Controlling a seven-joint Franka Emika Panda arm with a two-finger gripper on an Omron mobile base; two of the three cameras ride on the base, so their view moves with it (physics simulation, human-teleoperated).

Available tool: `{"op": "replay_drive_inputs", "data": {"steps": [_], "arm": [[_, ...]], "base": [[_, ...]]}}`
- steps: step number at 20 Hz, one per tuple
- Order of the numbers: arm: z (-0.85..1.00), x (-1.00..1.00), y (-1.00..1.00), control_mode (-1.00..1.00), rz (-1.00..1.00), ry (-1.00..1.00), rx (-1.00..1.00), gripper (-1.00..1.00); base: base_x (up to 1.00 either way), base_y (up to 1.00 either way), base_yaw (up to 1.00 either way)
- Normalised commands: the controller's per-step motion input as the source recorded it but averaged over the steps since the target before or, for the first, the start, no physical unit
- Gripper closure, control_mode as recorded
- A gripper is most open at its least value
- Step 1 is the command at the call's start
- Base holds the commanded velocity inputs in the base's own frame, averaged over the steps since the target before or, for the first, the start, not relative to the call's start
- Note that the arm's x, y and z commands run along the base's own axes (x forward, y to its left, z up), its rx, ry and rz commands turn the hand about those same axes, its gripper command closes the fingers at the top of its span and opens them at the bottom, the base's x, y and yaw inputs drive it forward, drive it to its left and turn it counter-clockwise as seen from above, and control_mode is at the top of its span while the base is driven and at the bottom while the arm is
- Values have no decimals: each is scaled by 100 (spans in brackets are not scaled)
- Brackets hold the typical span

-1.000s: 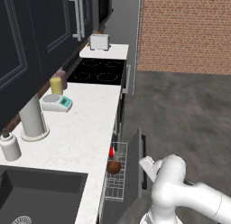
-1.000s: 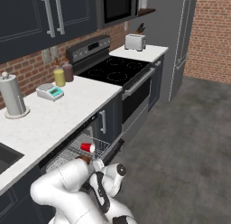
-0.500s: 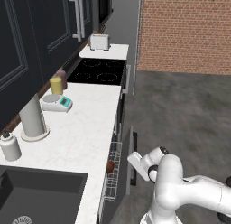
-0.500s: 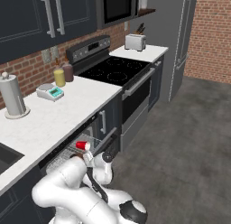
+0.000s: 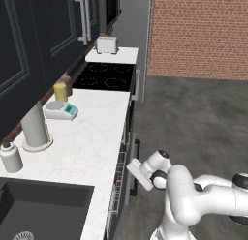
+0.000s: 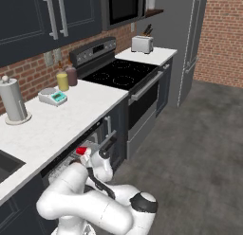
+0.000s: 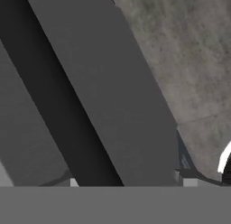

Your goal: Pick up the cup and bowl from the counter, place them in the dishwasher, and close the dishwasher door.

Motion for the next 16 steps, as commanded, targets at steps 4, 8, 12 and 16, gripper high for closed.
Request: {"op": "replay_drive_inputs", "data": {"steps": [4, 8, 12, 16], "arm": [[-8, 46, 20, -100, 6, 8, 48, -100], [-26, 34, 0, -100, 7, 6, 61, -100], [-48, 20, -1, -100, 7, 2, 71, -100], [-50, 13, 0, -100, 6, 0, 75, -100]], "base": [[0, 0, 0], [0, 0, 0], [0, 0, 0], [0, 0, 0]]}}
